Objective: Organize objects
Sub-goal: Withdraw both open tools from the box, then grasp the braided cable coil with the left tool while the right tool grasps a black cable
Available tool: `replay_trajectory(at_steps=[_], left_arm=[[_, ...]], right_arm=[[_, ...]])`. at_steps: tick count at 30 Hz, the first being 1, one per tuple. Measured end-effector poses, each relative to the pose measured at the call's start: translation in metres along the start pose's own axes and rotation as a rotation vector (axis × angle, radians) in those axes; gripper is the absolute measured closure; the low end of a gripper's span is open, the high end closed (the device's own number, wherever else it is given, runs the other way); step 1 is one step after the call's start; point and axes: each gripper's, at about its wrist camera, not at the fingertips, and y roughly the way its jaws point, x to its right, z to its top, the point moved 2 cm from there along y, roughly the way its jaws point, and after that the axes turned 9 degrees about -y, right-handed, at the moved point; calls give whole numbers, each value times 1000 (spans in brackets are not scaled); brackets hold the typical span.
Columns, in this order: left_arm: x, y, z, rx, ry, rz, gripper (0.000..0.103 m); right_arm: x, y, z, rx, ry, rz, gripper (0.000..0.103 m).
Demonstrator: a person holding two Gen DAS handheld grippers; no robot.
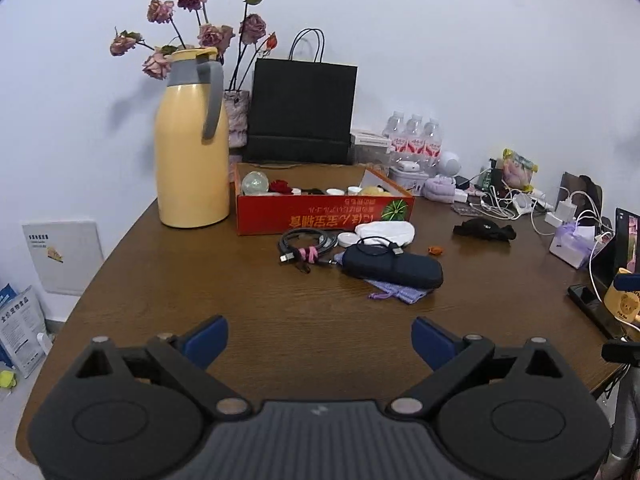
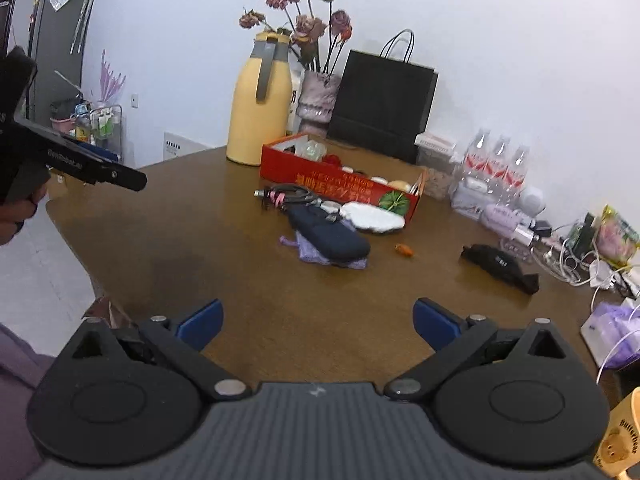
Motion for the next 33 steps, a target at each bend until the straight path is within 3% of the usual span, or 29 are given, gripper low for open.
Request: replay_trajectory(at_steps=[7, 12, 14, 17, 19, 22, 23, 24, 28, 33], left_arm=[[-1, 30, 4, -34, 19, 13, 4], [-3, 72, 24, -37, 59, 5, 4], [-3, 102, 37, -41, 76, -16, 4], [2, 164, 55, -74, 104, 46, 3], [5, 199, 64, -93, 115, 54, 4], [4, 251, 80, -126, 77, -14, 4], [4, 265, 83, -144, 62, -34, 4], [4, 278, 85, -165, 52, -41, 7], [-1, 317, 87, -234, 39, 2, 17], [0, 315, 82, -206, 49, 6, 21]], right_arm=[[10, 31, 4, 9, 93, -1, 0], [31, 83, 16, 2, 185, -11, 9], [39, 111, 26, 0, 202, -17, 14], [56, 167, 41, 26, 271, 29, 16], [65, 208, 46, 6, 334, 70, 23], [72, 262, 49, -39, 435, 101, 48], [72, 277, 50, -49, 457, 99, 70], [70, 289, 51, -52, 469, 102, 86], [58, 313, 51, -21, 428, 56, 90], [45, 306, 53, 37, 339, -9, 90]])
